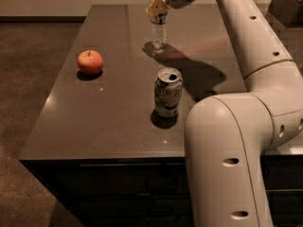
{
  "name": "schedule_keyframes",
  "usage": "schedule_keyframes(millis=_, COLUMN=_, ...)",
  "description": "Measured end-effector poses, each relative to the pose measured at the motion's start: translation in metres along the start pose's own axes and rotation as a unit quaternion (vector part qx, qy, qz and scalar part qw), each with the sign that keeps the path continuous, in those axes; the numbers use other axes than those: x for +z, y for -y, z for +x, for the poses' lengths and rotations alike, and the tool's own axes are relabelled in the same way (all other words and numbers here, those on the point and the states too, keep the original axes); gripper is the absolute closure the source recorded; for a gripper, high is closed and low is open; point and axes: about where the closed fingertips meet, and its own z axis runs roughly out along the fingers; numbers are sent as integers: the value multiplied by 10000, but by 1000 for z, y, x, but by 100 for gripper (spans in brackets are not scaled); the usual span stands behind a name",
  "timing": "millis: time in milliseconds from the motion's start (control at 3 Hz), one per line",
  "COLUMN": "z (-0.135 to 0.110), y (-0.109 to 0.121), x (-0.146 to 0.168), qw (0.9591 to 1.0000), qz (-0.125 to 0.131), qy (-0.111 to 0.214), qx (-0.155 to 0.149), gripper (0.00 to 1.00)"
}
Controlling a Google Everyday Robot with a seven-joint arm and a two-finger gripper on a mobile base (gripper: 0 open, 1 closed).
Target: Move water bottle near 7up can
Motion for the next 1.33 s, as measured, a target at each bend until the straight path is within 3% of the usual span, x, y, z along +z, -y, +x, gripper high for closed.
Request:
schedule_keyframes(millis=333, z=-4, y=-7, x=-21, qw=9998, qz=-153, qy=47, qx=-129, gripper=88)
schedule_keyframes(millis=667, z=1, y=-27, x=-60, qw=9977, qz=-584, qy=30, qx=-349, gripper=100)
schedule_keyframes(millis=1333, z=38, y=-74, x=-146, qw=9902, qz=-1264, qy=20, qx=-597, gripper=100)
